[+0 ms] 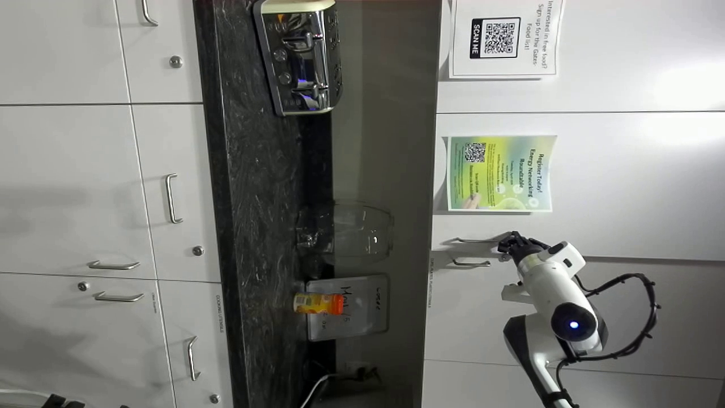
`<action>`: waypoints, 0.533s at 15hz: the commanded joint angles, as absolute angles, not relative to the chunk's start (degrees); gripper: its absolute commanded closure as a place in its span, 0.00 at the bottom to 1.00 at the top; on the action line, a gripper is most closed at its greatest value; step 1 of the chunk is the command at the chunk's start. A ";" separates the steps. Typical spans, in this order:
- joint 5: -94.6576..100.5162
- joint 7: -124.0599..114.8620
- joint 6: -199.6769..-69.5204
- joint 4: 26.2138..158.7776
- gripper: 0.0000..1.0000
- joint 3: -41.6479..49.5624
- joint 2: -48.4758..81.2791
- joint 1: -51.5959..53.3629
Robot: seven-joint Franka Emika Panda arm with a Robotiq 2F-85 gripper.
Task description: Close the cupboard
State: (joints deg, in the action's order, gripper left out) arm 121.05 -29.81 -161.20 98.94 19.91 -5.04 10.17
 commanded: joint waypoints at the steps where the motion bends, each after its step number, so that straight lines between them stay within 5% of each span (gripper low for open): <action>1: 117.30 -30.97 -164.43 91.84 1.00 23.03 0.92 8.34; 8: 109.71 -30.15 -164.38 90.93 1.00 24.38 1.62 8.56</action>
